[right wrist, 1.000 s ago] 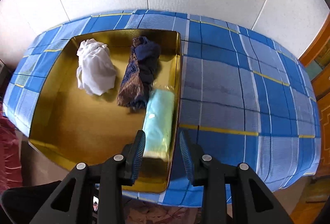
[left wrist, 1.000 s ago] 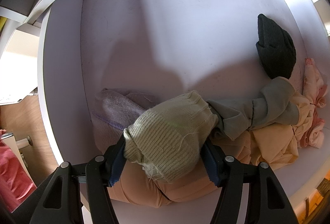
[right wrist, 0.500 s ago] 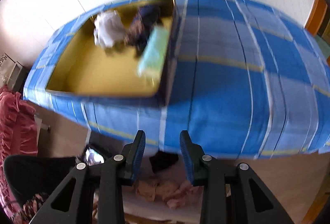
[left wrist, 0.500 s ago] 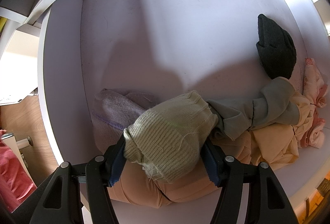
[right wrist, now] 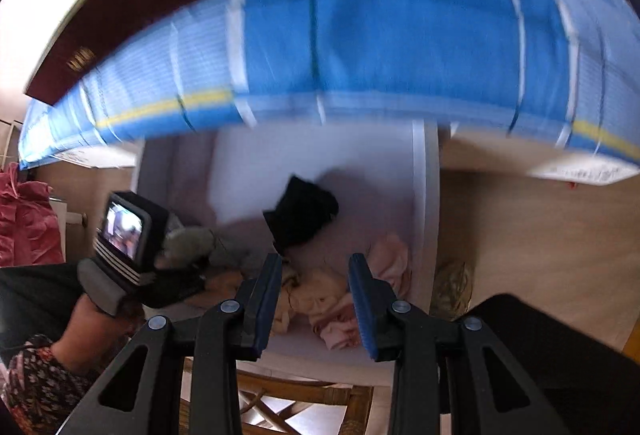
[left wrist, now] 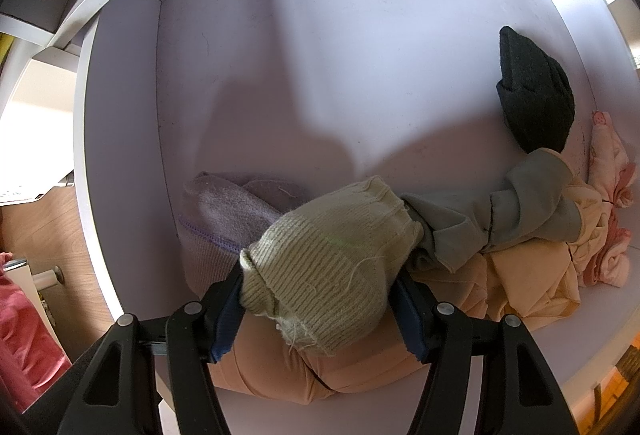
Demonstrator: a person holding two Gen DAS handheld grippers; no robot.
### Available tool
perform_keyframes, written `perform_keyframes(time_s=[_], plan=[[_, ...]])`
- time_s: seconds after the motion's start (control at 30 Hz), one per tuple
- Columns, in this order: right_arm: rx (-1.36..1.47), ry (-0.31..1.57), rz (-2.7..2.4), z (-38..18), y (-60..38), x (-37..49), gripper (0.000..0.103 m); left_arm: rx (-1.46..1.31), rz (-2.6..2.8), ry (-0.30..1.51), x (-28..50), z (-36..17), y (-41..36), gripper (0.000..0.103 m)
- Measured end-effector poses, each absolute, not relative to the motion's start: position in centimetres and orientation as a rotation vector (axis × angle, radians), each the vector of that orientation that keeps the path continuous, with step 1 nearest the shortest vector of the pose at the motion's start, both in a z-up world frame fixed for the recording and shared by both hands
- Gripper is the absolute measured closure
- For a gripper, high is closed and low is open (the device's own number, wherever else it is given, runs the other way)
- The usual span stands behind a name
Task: Organize soft objects
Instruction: 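Return the right tool to the shelf toward the pink cloth, then grasp the pink cloth with the right tool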
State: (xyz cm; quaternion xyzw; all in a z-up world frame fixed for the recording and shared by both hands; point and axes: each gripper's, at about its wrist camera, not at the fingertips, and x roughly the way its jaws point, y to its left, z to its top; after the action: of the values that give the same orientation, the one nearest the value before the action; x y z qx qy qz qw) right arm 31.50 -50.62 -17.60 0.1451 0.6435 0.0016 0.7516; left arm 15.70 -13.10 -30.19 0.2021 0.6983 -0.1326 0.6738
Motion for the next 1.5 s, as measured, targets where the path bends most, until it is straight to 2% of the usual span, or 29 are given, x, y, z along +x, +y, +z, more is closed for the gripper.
perform_keyframes(time_s=[0.27, 0.47, 0.87, 1.2, 1.33, 1.5], plan=[[0.427, 1.587, -0.059, -24.8, -50.8, 29.9, 0.066, 0.455, -0.299, 1.572, 15.7, -30.2, -13.1, 0.037], [0.521, 1.655, -0.148, -28.4, -51.7, 29.3, 0.065, 0.454, -0.299, 1.571, 15.7, -30.2, -13.1, 0.037], [0.533, 1.716, -0.238, -32.5, -52.4, 29.8, 0.064, 0.438, -0.300, 1.570, 15.5, -30.2, -13.0, 0.038], [0.498, 1.762, -0.217, -36.3, -52.0, 30.7, 0.063, 0.297, -0.278, 1.568, 16.1, -29.0, -11.5, 0.038], [0.408, 1.733, -0.179, -36.2, -51.6, 31.8, 0.069, 0.212, -0.284, 1.555, 16.6, -27.6, -10.9, 0.038], [0.371, 1.720, -0.179, -36.2, -51.6, 32.4, 0.069, 0.154, -0.282, 1.526, 16.7, -25.8, -10.3, 0.038]])
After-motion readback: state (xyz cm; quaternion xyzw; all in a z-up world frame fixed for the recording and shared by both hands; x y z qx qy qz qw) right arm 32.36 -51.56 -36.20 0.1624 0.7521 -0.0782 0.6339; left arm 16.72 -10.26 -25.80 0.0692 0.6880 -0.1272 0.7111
